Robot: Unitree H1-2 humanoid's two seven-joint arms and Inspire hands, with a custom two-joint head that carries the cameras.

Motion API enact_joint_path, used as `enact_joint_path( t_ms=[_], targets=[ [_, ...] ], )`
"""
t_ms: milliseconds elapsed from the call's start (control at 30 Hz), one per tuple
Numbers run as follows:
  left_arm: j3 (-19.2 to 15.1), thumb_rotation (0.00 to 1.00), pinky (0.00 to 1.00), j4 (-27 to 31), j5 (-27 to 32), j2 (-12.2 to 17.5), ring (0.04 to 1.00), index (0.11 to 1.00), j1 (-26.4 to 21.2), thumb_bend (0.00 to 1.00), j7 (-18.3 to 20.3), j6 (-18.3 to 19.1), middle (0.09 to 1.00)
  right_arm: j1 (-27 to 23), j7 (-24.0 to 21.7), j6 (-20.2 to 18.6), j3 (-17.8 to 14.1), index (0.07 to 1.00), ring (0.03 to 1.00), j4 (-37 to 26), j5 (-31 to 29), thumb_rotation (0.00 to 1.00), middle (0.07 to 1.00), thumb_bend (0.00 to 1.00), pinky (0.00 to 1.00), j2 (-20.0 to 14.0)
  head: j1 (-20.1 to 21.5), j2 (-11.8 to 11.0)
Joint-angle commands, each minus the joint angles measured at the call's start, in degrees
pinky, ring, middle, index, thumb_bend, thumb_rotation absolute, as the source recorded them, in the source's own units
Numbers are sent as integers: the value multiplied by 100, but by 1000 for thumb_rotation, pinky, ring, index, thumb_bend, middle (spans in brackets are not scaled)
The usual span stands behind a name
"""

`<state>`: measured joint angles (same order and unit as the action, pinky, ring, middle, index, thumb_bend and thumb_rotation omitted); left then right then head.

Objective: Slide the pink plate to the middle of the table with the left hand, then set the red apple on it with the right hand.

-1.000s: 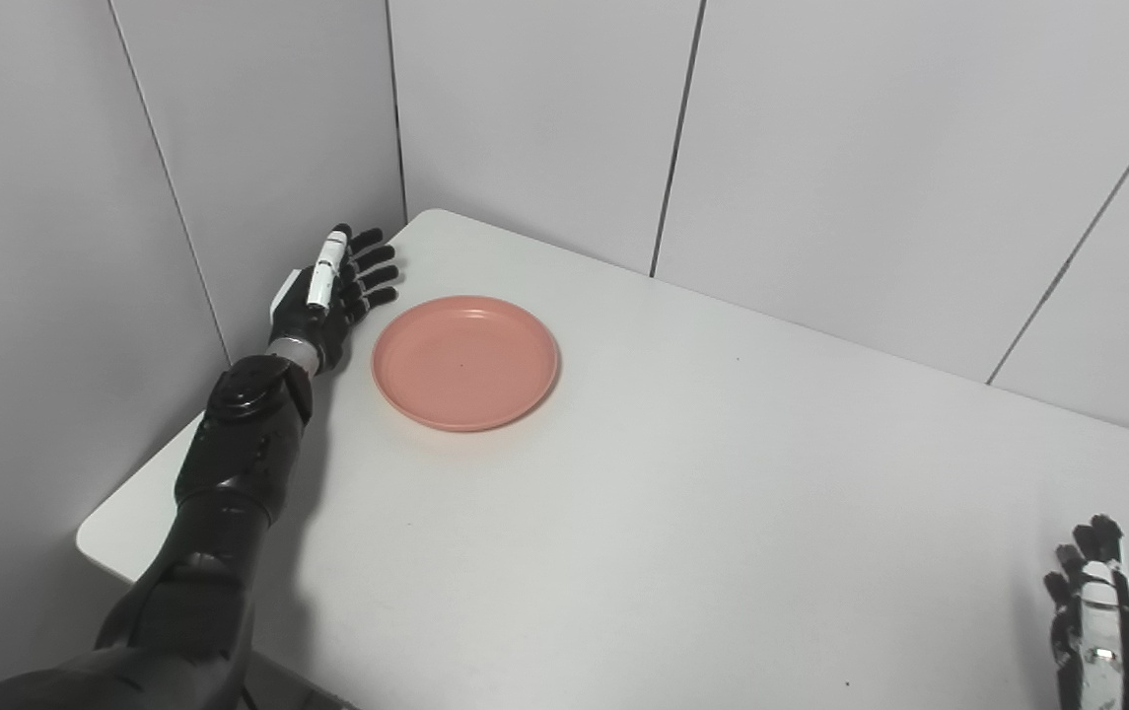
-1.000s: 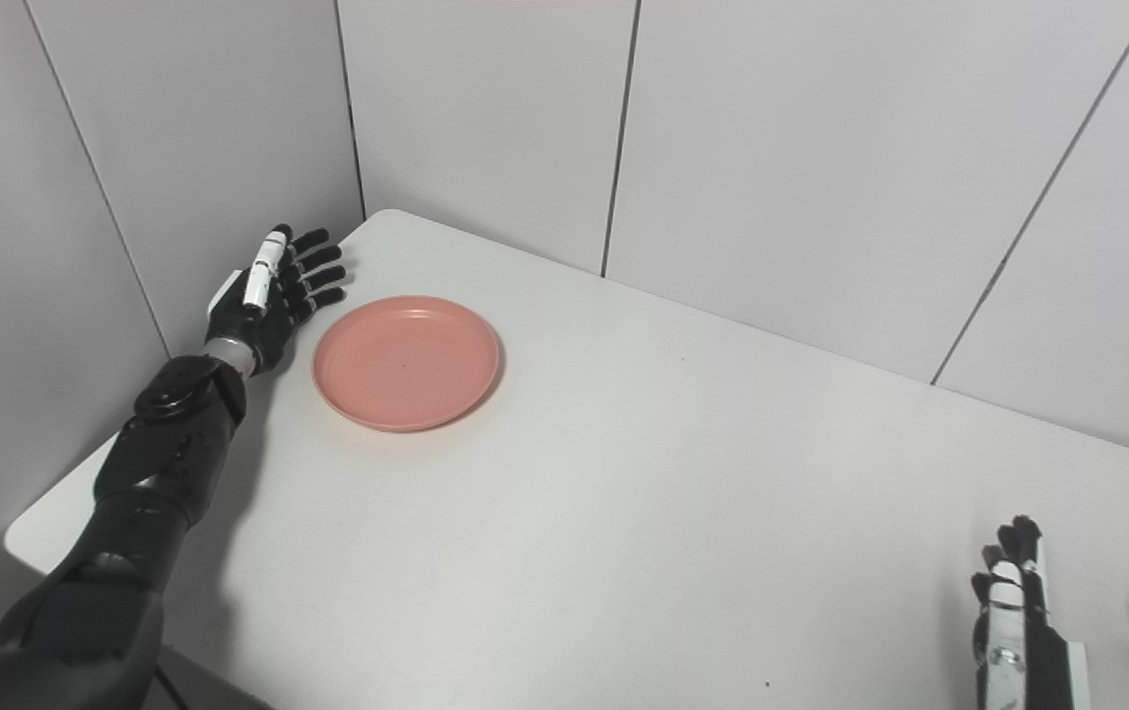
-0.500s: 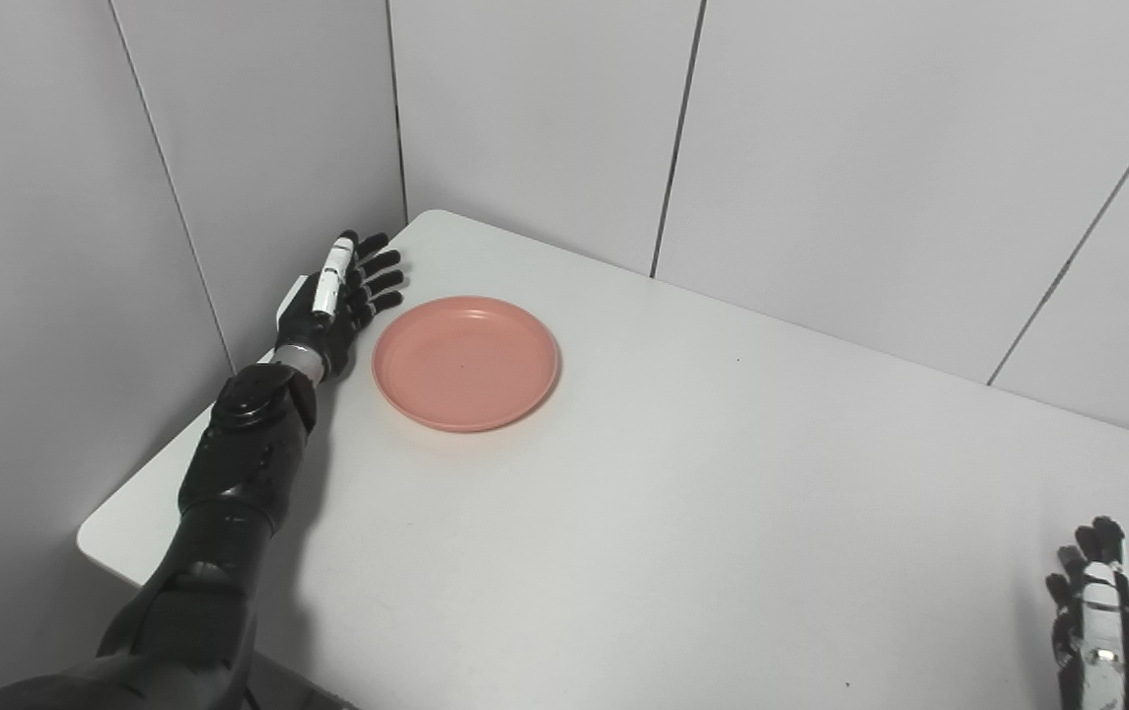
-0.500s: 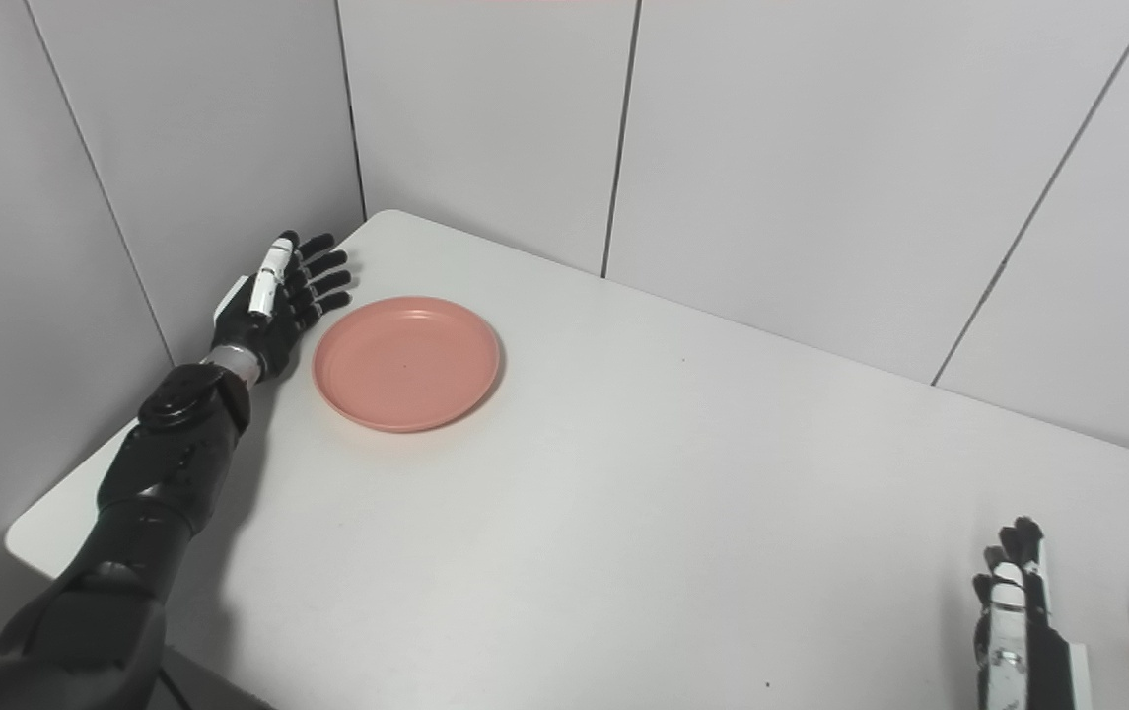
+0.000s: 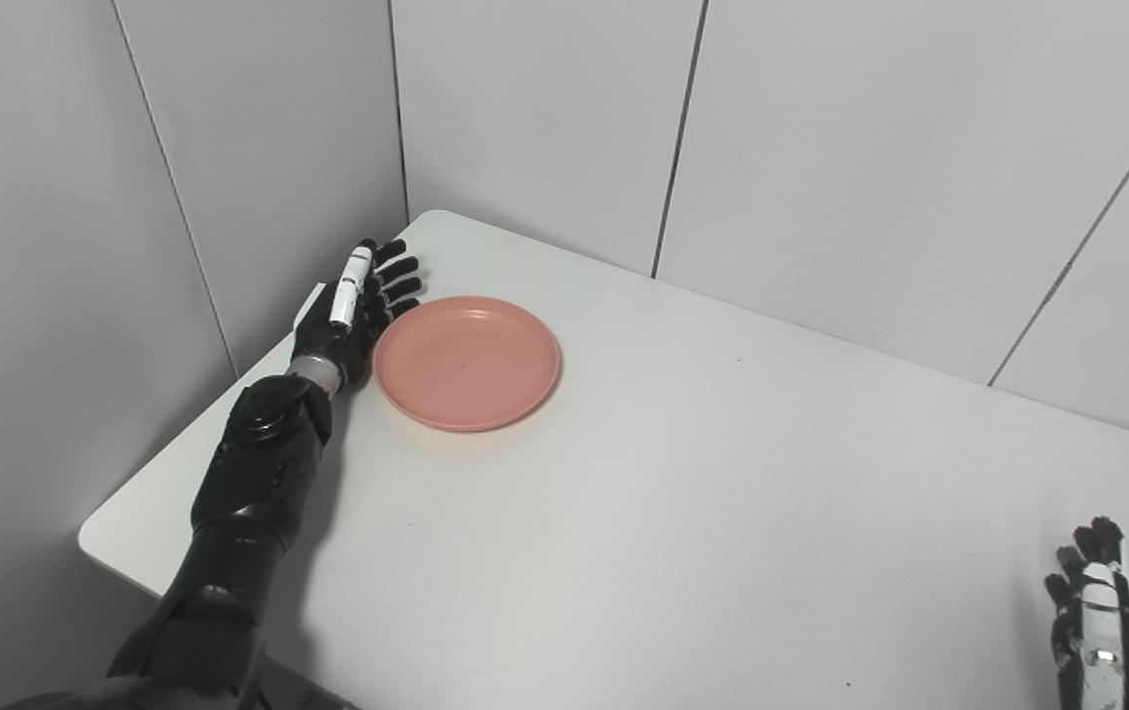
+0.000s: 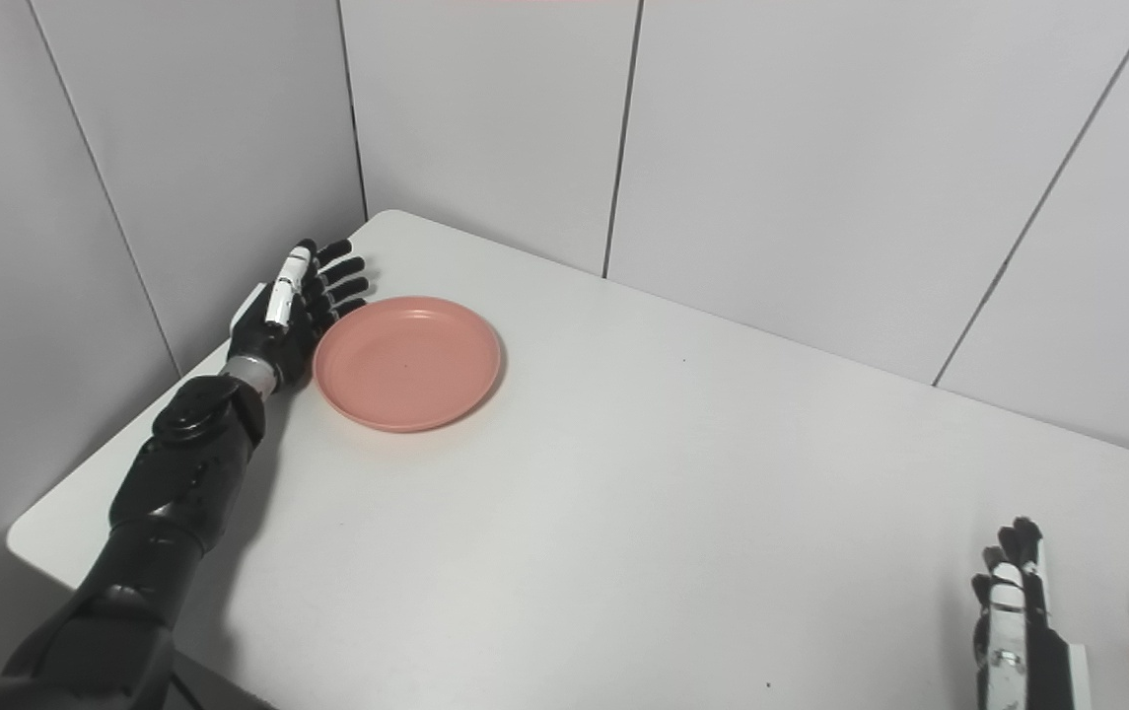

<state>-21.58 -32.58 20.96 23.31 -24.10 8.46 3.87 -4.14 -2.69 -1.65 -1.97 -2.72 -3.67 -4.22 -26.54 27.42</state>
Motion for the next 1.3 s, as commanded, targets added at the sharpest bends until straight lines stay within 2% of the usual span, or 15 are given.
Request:
enact_joint_path(
  t_ms=[0, 167, 600, 833, 1267],
  targets=[
    [34, 1000, 837, 155, 14, 29, 849, 832, -105, 274, 3, 119, 854, -126, -22, 116, -16, 1000, 1000, -146, -17, 1000, 1000, 0, 1000, -24, 7, 7],
    [33, 1000, 839, 206, 95, -48, 850, 836, -17, 289, 44, 137, 856, -128, -1, 61, -32, 1000, 1000, -158, -36, 1000, 1000, 0, 1000, -7, 8, 22],
    [172, 1000, 844, 732, 20, -231, 855, 840, 226, 297, -76, 434, 856, -156, -22, 276, -52, 1000, 1000, -9, -48, 1000, 1000, 0, 1000, -17, 24, 59],
    [213, 1000, 853, 860, 18, -298, 861, 846, 273, 300, -81, 488, 862, -139, -5, 82, -42, 1000, 1000, -124, -26, 1000, 1000, 0, 1000, -11, 42, 79],
    [295, 1000, 850, 977, 22, -479, 857, 844, 266, 300, -17, 500, 861, -131, 45, 18, -33, 1000, 1000, -199, 19, 1000, 1000, 0, 1000, 35, 81, 117]
  ],
)
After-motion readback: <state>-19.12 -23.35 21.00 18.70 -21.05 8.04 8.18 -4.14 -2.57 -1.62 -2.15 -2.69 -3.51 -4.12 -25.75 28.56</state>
